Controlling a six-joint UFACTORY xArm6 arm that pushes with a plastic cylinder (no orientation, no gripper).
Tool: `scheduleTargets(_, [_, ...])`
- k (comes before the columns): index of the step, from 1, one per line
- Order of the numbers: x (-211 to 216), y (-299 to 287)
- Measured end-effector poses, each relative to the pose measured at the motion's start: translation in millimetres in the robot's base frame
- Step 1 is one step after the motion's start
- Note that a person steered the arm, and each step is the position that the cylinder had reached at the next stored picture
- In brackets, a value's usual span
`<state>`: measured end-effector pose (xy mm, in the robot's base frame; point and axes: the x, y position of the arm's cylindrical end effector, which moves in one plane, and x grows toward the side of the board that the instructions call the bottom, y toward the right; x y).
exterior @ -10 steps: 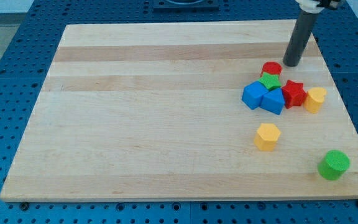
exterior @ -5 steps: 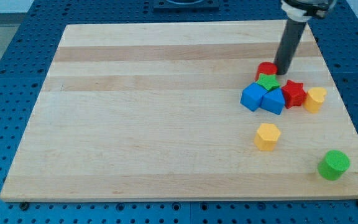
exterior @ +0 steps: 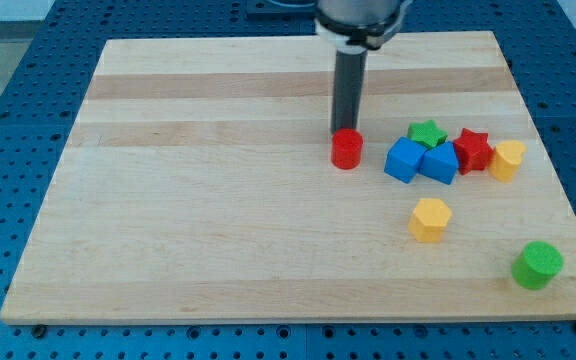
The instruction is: Move the red circle to the bottom side of the board
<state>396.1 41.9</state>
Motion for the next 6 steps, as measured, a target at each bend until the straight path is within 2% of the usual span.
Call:
scheduleTargets(1, [2, -6])
scheduleTargets(2, [-23, 16])
scheduleTargets(5, [-20, 43])
scheduleTargets(6, [17, 44])
